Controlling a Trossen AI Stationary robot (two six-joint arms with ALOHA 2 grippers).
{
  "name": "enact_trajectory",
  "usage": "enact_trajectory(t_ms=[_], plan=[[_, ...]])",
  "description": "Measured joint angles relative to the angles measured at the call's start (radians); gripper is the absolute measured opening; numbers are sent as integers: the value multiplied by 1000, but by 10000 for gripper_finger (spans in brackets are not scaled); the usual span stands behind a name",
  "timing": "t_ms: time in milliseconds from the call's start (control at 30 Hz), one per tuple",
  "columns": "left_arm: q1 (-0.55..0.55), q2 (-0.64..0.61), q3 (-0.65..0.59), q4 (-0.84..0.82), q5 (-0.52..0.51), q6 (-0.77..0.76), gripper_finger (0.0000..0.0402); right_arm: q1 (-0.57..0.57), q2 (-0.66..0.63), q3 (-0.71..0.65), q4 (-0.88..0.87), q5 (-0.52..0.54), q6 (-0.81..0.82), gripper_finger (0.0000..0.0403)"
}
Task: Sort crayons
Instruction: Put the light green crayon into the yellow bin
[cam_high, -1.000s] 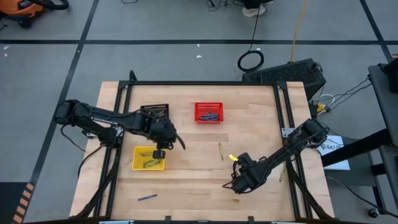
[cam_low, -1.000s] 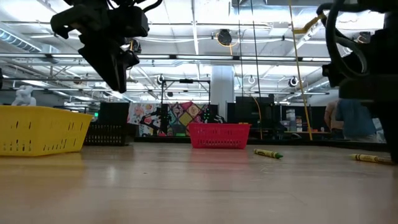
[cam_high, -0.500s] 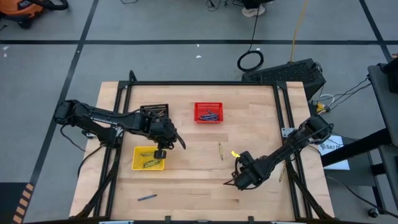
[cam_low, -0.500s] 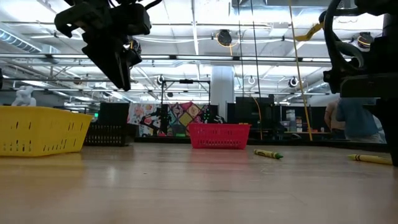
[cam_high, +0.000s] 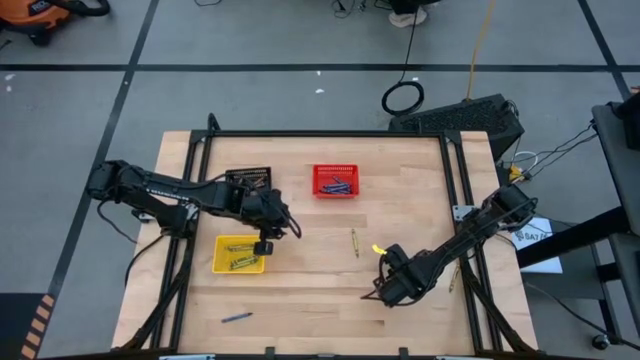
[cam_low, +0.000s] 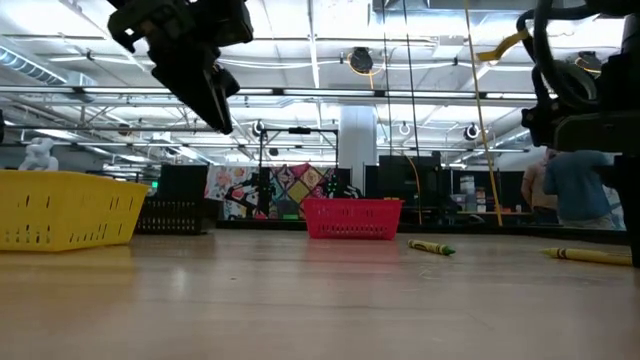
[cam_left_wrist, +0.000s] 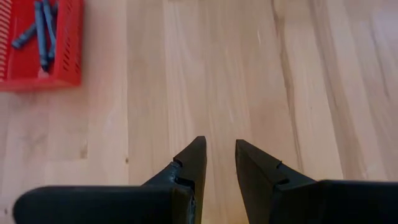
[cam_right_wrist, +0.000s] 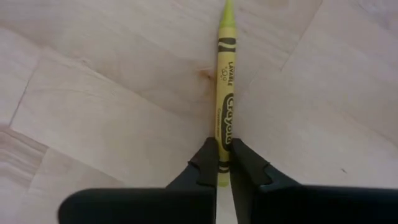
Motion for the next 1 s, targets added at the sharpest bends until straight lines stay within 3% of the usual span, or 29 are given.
enact_trajectory(t_ms=[200, 567, 700, 833, 1000], plan=[[0, 0, 0, 52, -4, 0, 84, 11, -98, -4, 13, 96, -17, 1], [0, 5, 0, 133, -4, -1, 84, 39, -288, -5, 27, 408, -102, 0], [-4, 18, 0, 226, 27, -1, 84, 40, -325, -4, 135, 544, -251, 0], [-14, 59, -2, 345, 49, -1, 84, 37, -351, -3, 332, 676, -497, 0], [-19, 131, -2, 471, 52, -1, 84, 21, -362, -1, 602, 725, -827, 0]])
